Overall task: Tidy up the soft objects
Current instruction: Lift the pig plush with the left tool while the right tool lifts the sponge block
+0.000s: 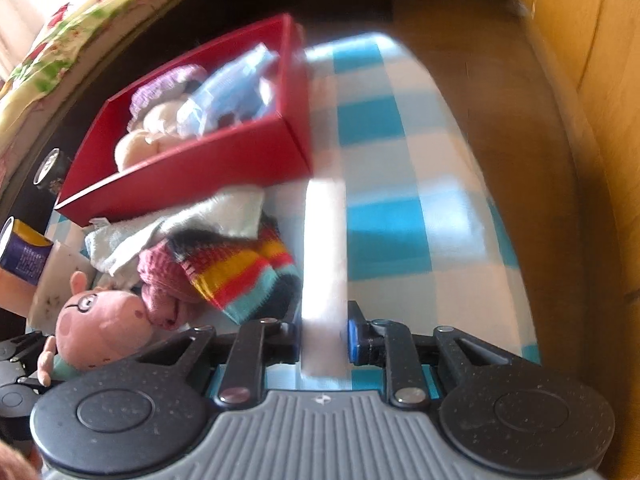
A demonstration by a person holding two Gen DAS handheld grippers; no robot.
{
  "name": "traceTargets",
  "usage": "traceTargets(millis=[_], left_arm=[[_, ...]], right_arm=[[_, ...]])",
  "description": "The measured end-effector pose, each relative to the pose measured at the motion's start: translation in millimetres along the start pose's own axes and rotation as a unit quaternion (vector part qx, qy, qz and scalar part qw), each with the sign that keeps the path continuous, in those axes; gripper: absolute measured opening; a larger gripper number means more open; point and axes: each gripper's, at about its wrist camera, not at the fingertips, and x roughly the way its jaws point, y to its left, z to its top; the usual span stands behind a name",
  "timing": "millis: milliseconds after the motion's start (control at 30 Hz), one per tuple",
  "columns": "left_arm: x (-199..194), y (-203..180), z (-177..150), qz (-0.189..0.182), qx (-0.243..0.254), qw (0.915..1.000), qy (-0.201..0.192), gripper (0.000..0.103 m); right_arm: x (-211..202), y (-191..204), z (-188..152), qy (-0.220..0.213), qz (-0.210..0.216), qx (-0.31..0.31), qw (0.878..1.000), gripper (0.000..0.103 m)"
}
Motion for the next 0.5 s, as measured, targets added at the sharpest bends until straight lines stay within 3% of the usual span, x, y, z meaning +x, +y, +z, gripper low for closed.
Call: traceTargets(millis=[167,367,500], left_arm=[[-17.6,-0.8,-1.4,-0.013,-0.010,0.9998,-0.013,0.069],[-49.9,4.6,6.8,-0.046,-0.036,0.9961,-0.066,0.069],[-69.0,3.5,18.0,-0.048,-0.047,0.9922,-0.105,0.069]], right_arm=[[-9.6,1.3,-3.0,-0.015,0.014,-0.006,1.000,0.000],[-34.0,10.2,0.2,-0.052,0.039,-0.012,0.998,0.000],[-55.9,19.5,7.1,-0.090,0.064,-0.013,0.994,0.000]])
